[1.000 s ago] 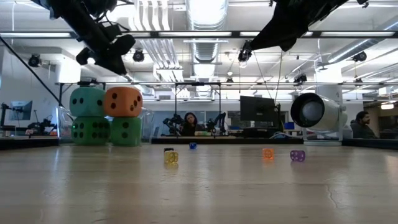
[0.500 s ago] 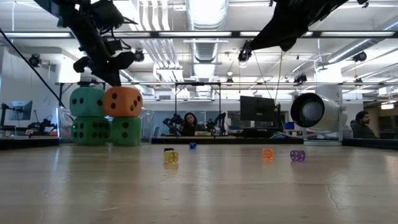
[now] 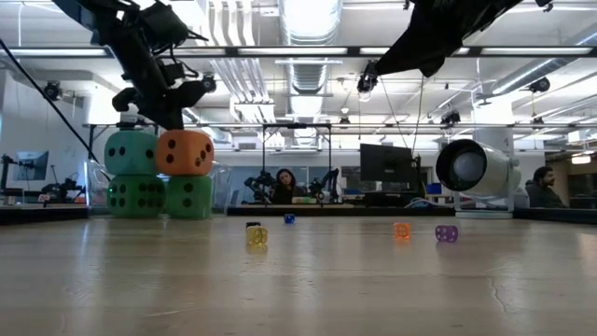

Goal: Pick & Place Dice
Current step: Put the small red die into the transparent bin

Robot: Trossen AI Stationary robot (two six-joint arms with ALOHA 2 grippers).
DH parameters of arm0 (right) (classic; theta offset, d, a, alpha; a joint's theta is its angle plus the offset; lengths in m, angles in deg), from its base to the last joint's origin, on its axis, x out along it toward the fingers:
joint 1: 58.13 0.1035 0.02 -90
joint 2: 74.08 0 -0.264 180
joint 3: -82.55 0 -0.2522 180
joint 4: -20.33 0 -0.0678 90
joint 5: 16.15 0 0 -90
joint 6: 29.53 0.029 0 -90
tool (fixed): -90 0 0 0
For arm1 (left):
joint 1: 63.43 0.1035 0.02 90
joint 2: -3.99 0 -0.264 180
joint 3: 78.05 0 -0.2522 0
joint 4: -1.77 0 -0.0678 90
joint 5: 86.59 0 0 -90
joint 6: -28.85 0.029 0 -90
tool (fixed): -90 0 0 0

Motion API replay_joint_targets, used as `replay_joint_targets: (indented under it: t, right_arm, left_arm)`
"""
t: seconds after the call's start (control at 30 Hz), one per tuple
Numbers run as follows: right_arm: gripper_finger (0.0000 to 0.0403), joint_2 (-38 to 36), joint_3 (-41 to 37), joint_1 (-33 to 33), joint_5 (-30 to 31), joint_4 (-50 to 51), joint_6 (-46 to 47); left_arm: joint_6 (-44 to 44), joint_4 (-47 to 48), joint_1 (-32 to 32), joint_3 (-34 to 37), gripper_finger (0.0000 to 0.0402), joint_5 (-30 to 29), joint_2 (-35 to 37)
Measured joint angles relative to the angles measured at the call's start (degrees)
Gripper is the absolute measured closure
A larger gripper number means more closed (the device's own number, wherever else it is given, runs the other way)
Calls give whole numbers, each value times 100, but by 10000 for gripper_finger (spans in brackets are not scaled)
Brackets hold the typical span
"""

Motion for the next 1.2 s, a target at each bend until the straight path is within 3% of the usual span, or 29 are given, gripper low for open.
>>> replay_joint_targets:
  t: [0.63, 0.93, 1.03, 1.2]
  right_arm:
    - [376, 0, 0, 0, 0, -2, 0]
    - [376, 0, 0, 0, 0, -2, 0]
    - [376, 0, 0, 1, -1, -2, 0]
    - [376, 0, -1, 0, 0, -2, 0]
  left_arm:
    - [25, 23, 65, 13, 305, 22, -103]
    - [183, 25, 65, 15, 355, 22, -103]
    - [4, 32, 65, 15, 329, 22, -103]
    - [-2, 49, 65, 15, 250, 22, -102]
